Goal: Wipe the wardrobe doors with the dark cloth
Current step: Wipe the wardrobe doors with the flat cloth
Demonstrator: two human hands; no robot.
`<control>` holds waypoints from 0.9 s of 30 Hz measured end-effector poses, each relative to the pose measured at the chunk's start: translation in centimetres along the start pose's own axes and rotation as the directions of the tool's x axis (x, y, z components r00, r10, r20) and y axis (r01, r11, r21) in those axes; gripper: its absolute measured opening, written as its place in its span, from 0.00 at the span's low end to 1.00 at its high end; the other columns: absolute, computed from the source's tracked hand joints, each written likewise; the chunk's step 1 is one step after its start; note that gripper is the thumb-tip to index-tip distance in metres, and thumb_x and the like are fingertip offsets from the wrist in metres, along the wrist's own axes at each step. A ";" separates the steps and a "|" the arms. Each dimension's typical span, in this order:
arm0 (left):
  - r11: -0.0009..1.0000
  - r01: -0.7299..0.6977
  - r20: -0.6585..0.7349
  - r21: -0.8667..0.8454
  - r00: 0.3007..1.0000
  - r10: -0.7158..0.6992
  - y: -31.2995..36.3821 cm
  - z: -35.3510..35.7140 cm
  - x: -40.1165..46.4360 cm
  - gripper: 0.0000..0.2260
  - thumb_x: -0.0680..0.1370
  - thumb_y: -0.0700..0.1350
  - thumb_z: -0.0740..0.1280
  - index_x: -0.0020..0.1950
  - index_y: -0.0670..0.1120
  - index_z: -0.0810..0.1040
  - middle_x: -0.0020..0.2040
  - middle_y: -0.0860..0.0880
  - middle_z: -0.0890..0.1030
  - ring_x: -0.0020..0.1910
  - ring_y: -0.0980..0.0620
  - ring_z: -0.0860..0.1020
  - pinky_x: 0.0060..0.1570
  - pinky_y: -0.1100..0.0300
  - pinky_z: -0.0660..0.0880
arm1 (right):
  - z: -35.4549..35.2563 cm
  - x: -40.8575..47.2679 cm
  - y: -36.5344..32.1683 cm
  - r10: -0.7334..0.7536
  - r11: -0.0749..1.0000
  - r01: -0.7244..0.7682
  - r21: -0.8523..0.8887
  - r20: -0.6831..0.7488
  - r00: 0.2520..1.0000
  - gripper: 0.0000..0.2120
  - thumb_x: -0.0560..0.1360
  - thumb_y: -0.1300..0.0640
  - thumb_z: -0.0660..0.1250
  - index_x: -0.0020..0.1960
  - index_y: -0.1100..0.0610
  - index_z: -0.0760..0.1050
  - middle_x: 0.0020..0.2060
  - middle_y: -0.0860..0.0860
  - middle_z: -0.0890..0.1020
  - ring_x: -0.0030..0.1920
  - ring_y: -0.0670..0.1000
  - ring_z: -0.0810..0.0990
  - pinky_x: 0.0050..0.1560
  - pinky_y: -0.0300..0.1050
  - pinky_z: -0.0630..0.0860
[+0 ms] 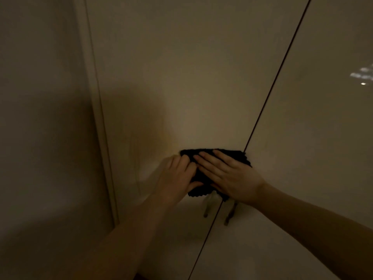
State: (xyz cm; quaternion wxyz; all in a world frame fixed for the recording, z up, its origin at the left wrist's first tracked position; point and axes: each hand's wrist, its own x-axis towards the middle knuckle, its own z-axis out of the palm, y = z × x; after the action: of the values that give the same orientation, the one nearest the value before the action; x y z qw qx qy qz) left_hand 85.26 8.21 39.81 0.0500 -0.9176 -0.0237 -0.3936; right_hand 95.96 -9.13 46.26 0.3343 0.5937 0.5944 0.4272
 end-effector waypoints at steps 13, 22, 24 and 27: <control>0.980 0.077 -0.188 -0.181 0.976 -0.112 0.1 7.1 -5.0 0.19 0.75 0.61 0.63 0.48 0.45 0.70 0.44 0.45 0.75 0.44 0.47 0.69 0.45 0.54 0.64 | 0.8 1.4 -1.8 -0.164 0.986 0.165 -0.002 0.052 0.985 0.30 0.79 0.55 0.46 0.79 0.62 0.45 0.78 0.59 0.46 0.78 0.59 0.44 0.74 0.58 0.35; 0.952 0.232 -0.243 -0.200 0.929 -0.277 0.2 10.4 -8.3 0.18 0.77 0.61 0.63 0.46 0.46 0.68 0.42 0.47 0.73 0.40 0.49 0.68 0.43 0.56 0.67 | 1.1 6.1 -3.0 -0.361 0.933 0.360 0.015 0.067 0.930 0.29 0.76 0.49 0.63 0.75 0.58 0.64 0.76 0.57 0.60 0.77 0.58 0.56 0.73 0.59 0.37; 0.960 0.224 -0.221 -0.169 0.940 -0.258 -1.1 10.8 -9.3 0.18 0.75 0.61 0.64 0.47 0.46 0.68 0.43 0.48 0.71 0.40 0.49 0.68 0.44 0.56 0.67 | 1.3 7.2 -3.9 -0.369 0.929 0.370 -0.010 0.073 0.927 0.30 0.76 0.48 0.63 0.74 0.58 0.65 0.76 0.56 0.61 0.76 0.57 0.57 0.73 0.59 0.37; 0.981 0.177 -0.198 -0.079 0.962 -0.189 -3.7 11.0 -10.9 0.19 0.74 0.62 0.62 0.50 0.46 0.69 0.44 0.47 0.74 0.42 0.48 0.70 0.45 0.55 0.66 | 1.7 8.7 -5.9 -0.382 0.922 0.386 -0.041 0.077 0.921 0.29 0.77 0.49 0.51 0.76 0.58 0.62 0.76 0.55 0.61 0.76 0.56 0.57 0.76 0.59 0.41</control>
State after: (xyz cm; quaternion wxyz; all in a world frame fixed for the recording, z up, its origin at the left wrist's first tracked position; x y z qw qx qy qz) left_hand 85.34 13.07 24.68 -0.0125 -0.8673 -0.0913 -0.4892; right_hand 94.40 0.11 41.17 0.4475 0.4702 0.6756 0.3495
